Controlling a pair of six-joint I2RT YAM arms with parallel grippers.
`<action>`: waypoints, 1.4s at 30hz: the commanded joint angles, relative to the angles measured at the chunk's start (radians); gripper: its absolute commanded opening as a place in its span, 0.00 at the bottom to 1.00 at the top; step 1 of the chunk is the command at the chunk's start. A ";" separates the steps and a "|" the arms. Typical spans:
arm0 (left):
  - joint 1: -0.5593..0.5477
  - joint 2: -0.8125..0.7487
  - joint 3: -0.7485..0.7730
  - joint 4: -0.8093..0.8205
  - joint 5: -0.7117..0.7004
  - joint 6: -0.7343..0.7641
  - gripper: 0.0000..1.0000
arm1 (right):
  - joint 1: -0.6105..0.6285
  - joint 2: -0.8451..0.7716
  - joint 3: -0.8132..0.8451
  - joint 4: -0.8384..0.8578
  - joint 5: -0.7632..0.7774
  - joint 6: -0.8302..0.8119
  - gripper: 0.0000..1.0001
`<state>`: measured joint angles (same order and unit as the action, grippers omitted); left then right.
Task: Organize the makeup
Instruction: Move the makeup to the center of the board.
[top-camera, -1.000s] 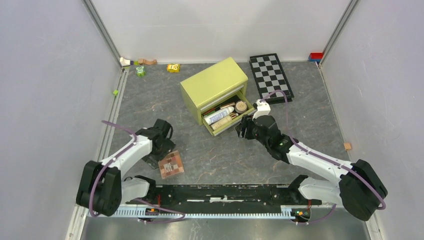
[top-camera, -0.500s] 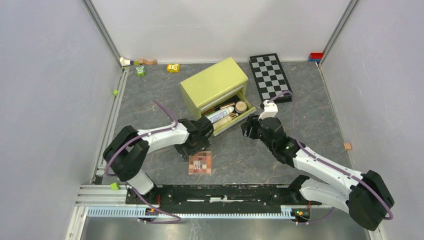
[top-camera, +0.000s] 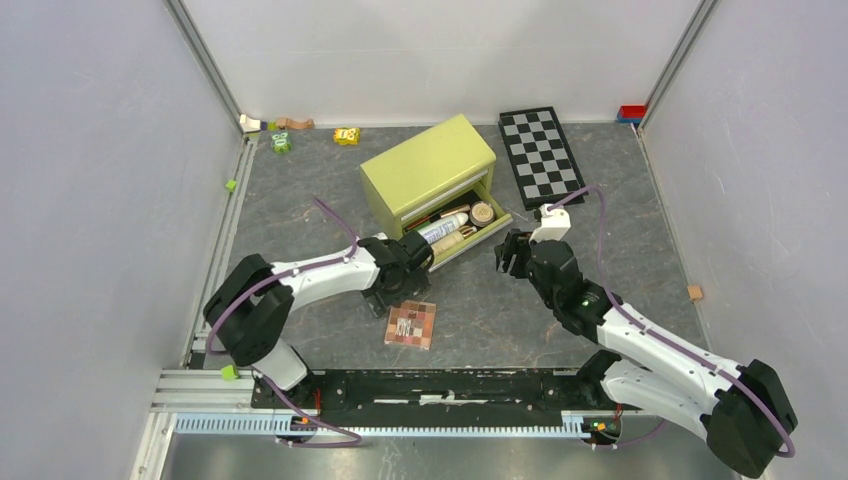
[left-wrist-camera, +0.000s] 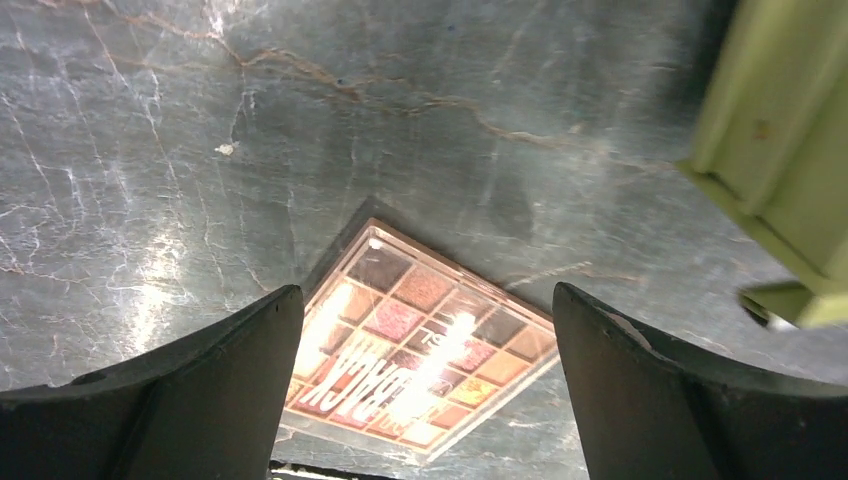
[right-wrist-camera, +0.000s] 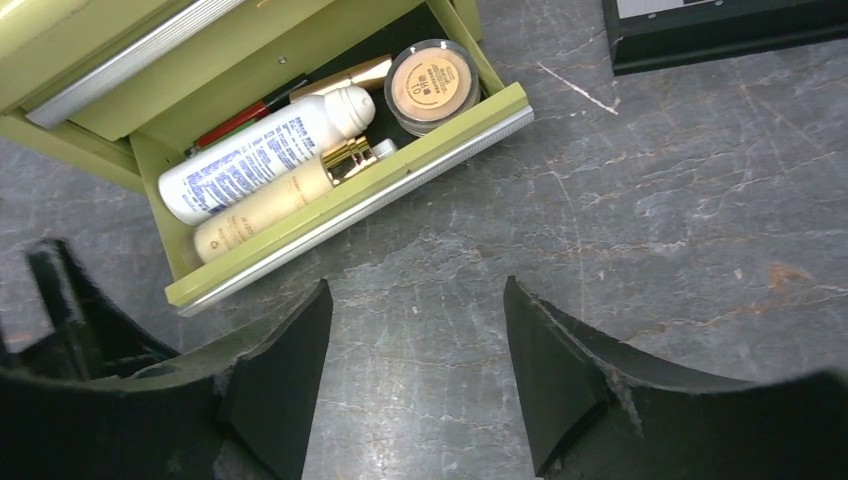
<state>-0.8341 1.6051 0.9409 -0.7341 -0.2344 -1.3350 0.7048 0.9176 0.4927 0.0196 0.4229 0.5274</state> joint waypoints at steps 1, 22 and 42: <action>-0.007 -0.114 0.015 0.048 -0.091 0.063 1.00 | -0.004 -0.013 -0.012 -0.013 0.040 -0.024 0.74; 0.179 -0.649 -0.342 0.255 0.143 0.534 0.95 | 0.024 0.119 -0.069 0.180 -0.486 0.034 0.70; -0.073 -0.482 -0.499 0.452 0.213 0.432 0.78 | 0.152 0.299 -0.187 0.295 -0.583 0.244 0.60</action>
<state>-0.8799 1.1004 0.4675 -0.3611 -0.0391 -0.8532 0.8509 1.2026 0.3153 0.2958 -0.1123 0.7620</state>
